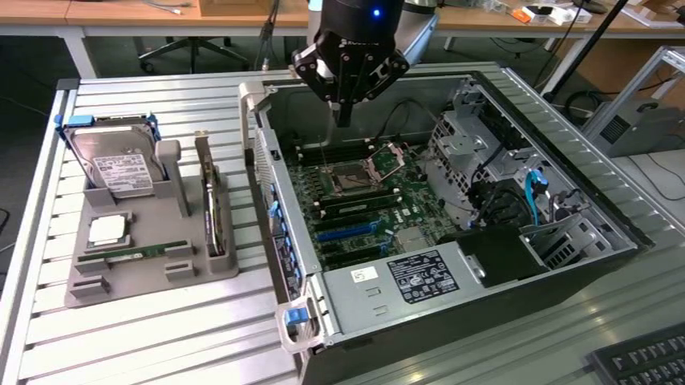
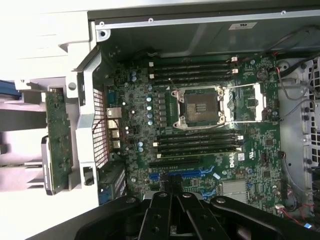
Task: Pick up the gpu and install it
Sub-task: 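Reach for the gpu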
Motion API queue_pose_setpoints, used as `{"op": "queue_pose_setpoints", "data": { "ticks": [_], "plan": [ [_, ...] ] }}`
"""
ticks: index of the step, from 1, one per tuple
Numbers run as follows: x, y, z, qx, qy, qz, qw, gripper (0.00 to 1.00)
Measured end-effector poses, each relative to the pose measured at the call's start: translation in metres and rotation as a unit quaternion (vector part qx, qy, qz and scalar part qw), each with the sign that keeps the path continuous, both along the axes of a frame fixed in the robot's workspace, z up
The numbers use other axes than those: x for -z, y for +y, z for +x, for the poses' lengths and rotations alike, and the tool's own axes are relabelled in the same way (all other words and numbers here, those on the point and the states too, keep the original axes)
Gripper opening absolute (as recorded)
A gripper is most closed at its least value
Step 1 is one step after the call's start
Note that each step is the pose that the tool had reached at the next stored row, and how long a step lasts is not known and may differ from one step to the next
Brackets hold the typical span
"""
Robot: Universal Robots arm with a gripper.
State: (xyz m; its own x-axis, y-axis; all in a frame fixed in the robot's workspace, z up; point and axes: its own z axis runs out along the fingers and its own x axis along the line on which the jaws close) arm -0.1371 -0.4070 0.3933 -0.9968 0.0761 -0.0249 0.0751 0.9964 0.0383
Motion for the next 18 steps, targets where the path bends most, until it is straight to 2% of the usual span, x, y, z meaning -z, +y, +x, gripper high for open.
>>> {"op": "queue_pose_setpoints", "data": {
  "ticks": [18],
  "plan": [
    [0.0,-0.0031,-0.0012,0.0,0.0,0.0,1.0,0.11]
  ]
}}
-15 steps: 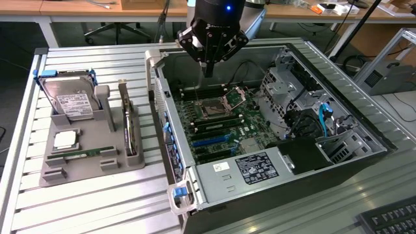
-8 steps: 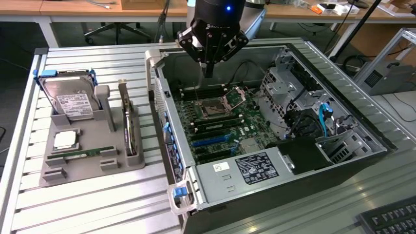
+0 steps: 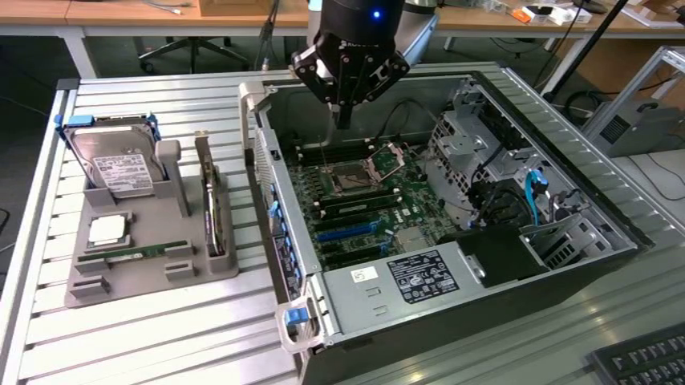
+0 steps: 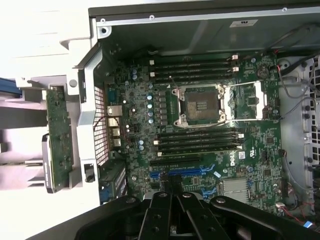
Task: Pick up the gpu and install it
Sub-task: 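Reach for the gpu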
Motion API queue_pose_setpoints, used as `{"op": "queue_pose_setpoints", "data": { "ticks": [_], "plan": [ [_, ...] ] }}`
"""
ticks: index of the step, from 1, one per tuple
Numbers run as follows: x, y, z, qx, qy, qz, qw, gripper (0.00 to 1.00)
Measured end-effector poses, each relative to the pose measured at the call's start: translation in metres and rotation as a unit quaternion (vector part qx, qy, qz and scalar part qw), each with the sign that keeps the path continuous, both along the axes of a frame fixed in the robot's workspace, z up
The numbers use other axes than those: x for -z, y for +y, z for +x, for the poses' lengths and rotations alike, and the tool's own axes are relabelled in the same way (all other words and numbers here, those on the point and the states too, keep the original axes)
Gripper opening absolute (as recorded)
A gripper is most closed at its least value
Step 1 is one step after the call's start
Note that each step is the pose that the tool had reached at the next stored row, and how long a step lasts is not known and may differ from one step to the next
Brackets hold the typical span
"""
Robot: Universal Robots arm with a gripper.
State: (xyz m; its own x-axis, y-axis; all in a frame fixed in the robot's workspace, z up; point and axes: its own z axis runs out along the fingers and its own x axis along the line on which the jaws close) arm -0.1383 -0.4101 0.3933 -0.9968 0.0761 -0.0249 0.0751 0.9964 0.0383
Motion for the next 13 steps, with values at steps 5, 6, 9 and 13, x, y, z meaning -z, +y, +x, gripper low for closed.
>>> {"op": "queue_pose_setpoints", "data": {
  "ticks": [5,6,9,13],
  "plan": [
    [0.0,-0.0014,-0.0003,0.0,0.0,0.0,1.0,0.11],
    [0.0,-0.0016,-0.0004,0.0,0.0,0.0,1.0,0.11],
    [0.0,-0.002,-0.0005,0.0,0.0,0.0,1.0,0.11],
    [0.0,-0.0027,-0.0008,0.0,0.0,0.0,1.0,0.11]
  ]
}}
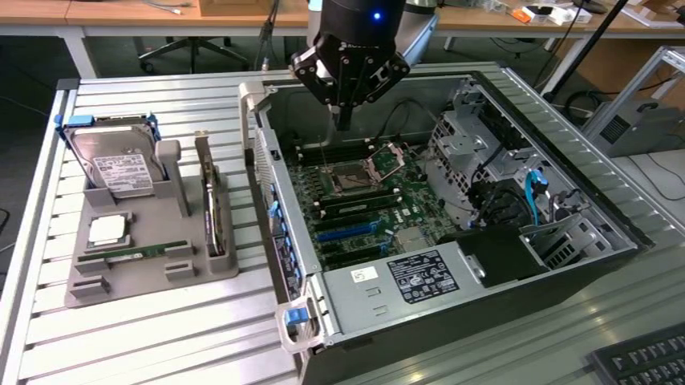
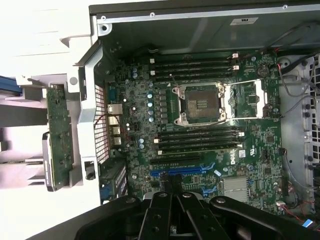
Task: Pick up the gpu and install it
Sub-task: 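Reach for the gpu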
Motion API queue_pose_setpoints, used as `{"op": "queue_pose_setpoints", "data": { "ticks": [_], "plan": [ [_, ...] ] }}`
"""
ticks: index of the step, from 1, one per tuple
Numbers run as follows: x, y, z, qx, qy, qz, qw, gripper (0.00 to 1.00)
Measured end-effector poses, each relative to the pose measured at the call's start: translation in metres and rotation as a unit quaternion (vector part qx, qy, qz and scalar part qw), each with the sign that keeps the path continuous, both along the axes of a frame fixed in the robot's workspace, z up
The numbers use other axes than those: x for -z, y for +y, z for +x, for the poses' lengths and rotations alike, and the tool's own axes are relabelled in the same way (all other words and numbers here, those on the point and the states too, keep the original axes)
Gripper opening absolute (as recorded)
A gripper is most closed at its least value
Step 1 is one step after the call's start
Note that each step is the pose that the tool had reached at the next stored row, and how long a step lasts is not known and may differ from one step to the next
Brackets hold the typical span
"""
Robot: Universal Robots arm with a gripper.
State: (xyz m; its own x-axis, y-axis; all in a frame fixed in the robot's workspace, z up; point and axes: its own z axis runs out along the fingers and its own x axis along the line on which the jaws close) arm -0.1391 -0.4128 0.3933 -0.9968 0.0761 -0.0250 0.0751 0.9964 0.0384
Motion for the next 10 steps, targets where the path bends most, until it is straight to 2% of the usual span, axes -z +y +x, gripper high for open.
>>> {"op": "queue_pose_setpoints", "data": {
  "ticks": [10],
  "plan": [
    [0.0,-0.001,-0.0018,0.0,0.0,-0.0001,1.0,0.11]
  ]
}}
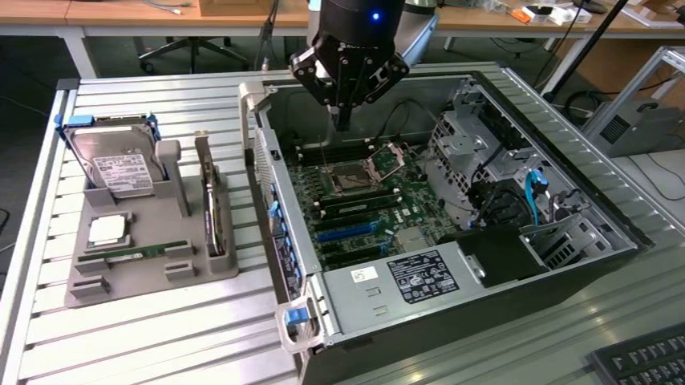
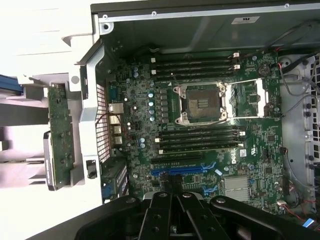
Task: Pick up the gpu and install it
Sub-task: 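Reach for the gpu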
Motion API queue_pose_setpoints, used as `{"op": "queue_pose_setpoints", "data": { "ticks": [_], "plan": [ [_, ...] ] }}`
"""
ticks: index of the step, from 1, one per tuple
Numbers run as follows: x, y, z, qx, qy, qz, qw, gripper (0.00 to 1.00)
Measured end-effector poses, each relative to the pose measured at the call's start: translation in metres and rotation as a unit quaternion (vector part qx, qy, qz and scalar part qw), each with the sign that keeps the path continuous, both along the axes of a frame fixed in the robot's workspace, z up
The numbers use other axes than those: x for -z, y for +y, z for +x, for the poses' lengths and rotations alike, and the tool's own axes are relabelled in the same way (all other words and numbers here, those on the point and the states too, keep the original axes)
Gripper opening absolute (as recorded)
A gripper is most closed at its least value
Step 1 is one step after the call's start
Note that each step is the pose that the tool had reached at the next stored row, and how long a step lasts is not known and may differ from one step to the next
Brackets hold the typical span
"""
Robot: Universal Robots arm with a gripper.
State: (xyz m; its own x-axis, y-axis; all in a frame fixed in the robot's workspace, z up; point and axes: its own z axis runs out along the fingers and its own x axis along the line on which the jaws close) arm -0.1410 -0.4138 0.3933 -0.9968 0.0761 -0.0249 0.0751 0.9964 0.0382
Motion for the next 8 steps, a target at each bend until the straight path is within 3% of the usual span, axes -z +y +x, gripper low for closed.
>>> {"op": "queue_pose_setpoints", "data": {
  "ticks": [5,8],
  "plan": [
    [0.0,-0.0006,-0.0012,0.0,0.0,0.0,1.0,0.11],
    [0.0001,-0.0042,-0.0043,0.0,0.0,-0.0009,1.0,0.11]
  ]
}}
